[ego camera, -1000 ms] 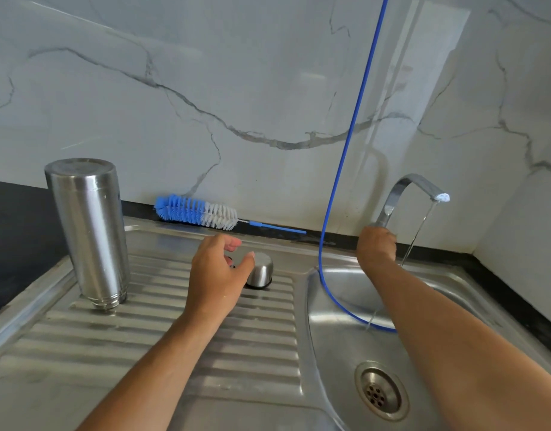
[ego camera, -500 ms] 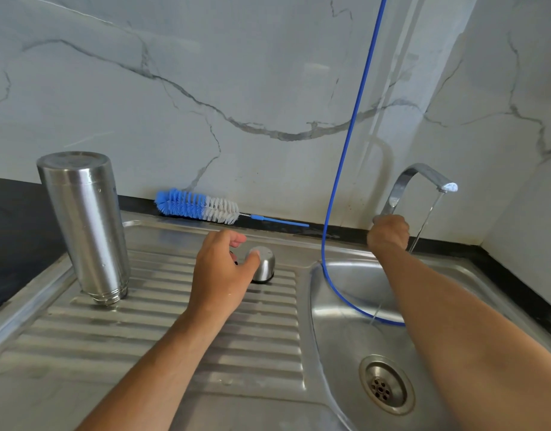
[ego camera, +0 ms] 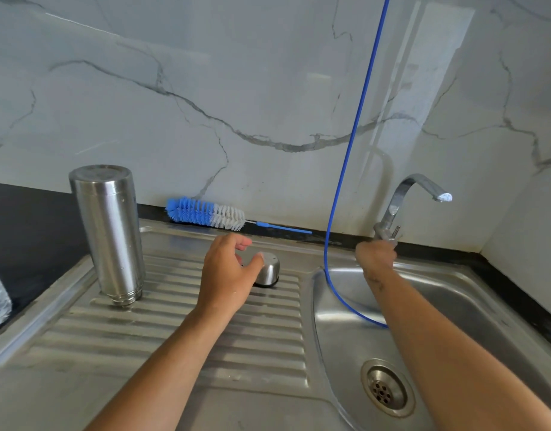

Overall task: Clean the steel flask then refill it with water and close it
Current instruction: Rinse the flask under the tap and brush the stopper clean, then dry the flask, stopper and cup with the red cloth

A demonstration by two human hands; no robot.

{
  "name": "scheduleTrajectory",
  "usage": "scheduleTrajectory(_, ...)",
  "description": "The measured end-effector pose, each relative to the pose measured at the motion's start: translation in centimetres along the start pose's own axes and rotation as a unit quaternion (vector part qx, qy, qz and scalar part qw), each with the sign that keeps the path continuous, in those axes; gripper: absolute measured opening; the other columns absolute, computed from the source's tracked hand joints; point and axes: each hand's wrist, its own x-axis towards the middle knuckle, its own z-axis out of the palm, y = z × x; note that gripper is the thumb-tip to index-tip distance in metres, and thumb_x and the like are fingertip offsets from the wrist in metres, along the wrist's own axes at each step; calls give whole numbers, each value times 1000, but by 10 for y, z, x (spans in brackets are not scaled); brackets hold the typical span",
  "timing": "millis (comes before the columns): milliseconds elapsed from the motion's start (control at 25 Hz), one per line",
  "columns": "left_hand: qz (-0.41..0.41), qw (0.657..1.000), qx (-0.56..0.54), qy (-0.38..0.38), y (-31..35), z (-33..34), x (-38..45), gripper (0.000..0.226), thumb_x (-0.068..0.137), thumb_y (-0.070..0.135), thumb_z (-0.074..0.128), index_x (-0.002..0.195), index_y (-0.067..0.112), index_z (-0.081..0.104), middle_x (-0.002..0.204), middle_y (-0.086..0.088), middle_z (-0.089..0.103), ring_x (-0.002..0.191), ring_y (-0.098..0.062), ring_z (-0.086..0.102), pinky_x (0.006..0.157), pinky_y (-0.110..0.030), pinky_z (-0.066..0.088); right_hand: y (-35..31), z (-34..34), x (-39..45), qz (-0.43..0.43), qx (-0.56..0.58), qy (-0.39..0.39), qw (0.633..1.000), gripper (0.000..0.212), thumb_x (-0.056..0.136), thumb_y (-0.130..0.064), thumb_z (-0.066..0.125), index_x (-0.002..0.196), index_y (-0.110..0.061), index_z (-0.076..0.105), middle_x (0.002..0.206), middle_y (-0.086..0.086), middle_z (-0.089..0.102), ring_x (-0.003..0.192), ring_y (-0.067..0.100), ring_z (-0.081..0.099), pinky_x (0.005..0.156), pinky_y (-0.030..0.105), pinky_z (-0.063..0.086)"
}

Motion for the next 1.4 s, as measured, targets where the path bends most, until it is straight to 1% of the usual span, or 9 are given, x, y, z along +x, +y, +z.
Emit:
scheduleTrajectory(120,-29,999,-16,3,9,-18,-1,23,88,26,76,109,22,66,105,6,64,85,-4,61,67,-15,45,25,-17,-39,-5,12,-96,995,23,97,-13,55,112,3,62,98,14,67,90,30,69,81,39,57)
scheduleTrajectory(240,7,1000,17,-15,32,-47,5,20,89,24,74,107,18,67,103,5,65,90,-10,63,80,-26,54,33,-31,-81,-16,54,-129,990,22,95,-18,54,85,-2,66,80,14,71,72,31,73,80,42,62)
scheduleTrajectory(440,188,936,295,37,100,-135,39,27,87,32,73,109,18,68,115,-1,62,113,-24,51,91,-42,44,38,-43,-147,-19,151,-200,968,18,96,-16,55,85,-9,67,78,10,69,60,22,61,57,32,52)
scheduleTrajectory(600,-29,853,518,-46,107,-191,84,71,81,60,72,136,18,54,142,-12,45,132,-37,38,102,-50,40,32,-53,-190,-35,176,-247,952,13,98,-15,53,100,-11,65,88,7,71,71,19,63,57,31,50)
scheduleTrajectory(720,-126,866,455,-165,67,-208,88,102,71,72,77,147,17,39,147,-17,41,130,-37,47,103,-48,47,32,-70,-218,-49,196,-271,941,13,100,-14,52,101,-11,65,92,8,73,72,19,64,60,32,50)
scheduleTrajectory(880,-61,925,354,-124,50,-217,81,60,79,52,80,121,18,52,128,-10,57,108,-27,59,89,-42,53,36,-98,-243,-58,215,-287,932,17,103,-12,50,105,-9,67,92,8,72,75,20,63,63,34,50)
scheduleTrajectory(1040,2,961,271,-50,75,-227,50,48,76,45,86,104,22,54,108,-5,60,92,-22,59,65,-30,42,24,-118,-271,-66,215,-338,914,17,102,-13,52,103,-8,68,84,4,72,68,16,63,57,28,49)
scheduleTrajectory(1240,63,993,21,97,123,-211,-31,58,71,41,92,113,24,56,95,10,58,84,-5,55,70,-21,43,15,-115,-315,-30,177,-483,857,52,98,-58,56,113,-9,64,105,10,77,90,24,76,76,38,63)
scheduleTrajectory(1400,28,981,-183,62,121,-173,-95,67,62,52,94,116,36,58,107,10,64,103,-8,63,95,-41,54,13,-128,-294,68,341,-522,779,79,84,-73,62,130,-10,47,127,21,67,110,34,70,91,48,60)
